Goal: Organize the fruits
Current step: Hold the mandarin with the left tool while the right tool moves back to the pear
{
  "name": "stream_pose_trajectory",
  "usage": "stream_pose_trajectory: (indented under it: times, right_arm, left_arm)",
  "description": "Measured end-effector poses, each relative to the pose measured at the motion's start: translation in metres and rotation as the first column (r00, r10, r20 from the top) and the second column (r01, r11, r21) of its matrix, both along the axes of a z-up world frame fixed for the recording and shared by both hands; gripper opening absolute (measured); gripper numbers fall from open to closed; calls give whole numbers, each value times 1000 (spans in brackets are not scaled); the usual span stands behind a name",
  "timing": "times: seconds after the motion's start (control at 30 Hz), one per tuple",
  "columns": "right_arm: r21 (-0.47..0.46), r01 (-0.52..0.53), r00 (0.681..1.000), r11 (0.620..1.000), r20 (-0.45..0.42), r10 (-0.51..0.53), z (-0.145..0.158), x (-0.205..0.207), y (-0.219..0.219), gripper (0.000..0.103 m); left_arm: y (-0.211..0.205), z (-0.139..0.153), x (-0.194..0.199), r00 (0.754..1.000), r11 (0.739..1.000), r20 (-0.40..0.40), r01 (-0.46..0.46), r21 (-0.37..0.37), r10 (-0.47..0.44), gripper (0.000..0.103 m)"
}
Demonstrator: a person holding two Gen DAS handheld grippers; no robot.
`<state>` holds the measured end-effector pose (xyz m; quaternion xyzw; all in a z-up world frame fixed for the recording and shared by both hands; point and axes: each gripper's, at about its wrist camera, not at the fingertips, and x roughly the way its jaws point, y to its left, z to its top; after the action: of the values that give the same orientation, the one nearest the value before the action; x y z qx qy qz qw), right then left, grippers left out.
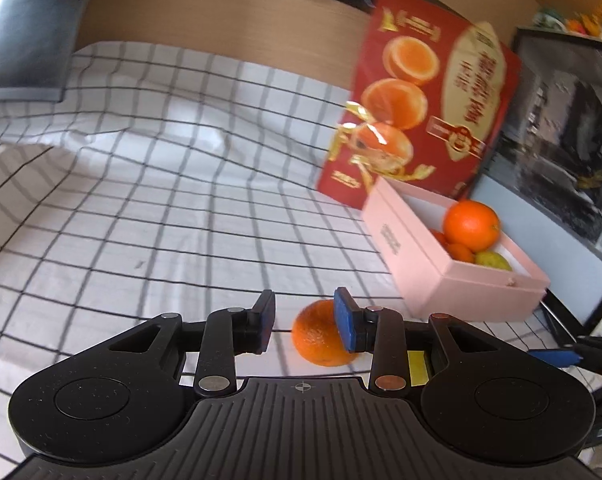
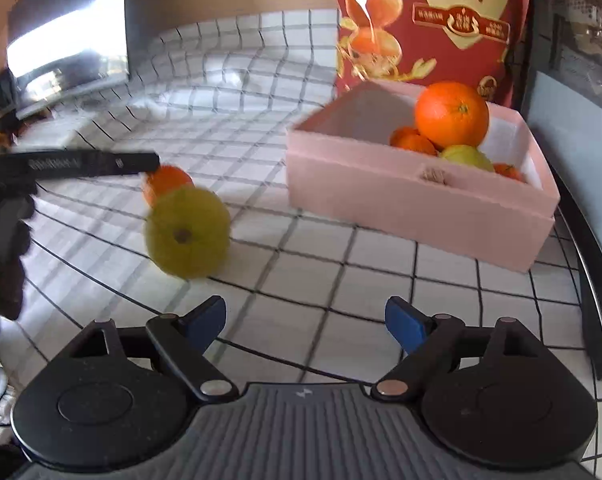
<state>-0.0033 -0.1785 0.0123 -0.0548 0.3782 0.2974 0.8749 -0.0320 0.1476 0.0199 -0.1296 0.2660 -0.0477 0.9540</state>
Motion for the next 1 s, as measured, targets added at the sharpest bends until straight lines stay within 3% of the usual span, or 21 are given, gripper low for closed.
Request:
stream_pose_trajectory:
  times: [0.2,0.4,0.57,0.7,0.8,0.93,1.0]
  right_arm:
    - [81,-87,996,993,14,86,23,-6,21,87]
    - [-8,-101,993,995,59,101,12,-10,59,87]
    - [-2,-98,995,995,27,98,3,-2,57,89]
    - [18,-92,996,996,5,92,1,-3,50,89]
    - [-7,-90,996,996,24,90,-1,-7,46,89]
    - [-88,-41,997,995,56,46,-10,-7,37,89]
    - [-49,-23,1000,999,12,23,-12,1,25,89]
  left_arm:
    - [9,-2,1,1000,999,-7,-14,-45,14,37]
    - [13,3,-5,999,996,33,30,-84,-28,37]
    - [-14,5,-4,989,988,26,144,48,-146,37]
    - [-43,-3,-6,970,956,-17,241,165,-241,43]
    - [-55,-6,-13,966,930,-17,254,266,-259,47]
    - [-46,-3,-17,961,930,-33,273,247,-273,46]
    - [-39,-2,-17,962,934,-43,274,231,-271,46]
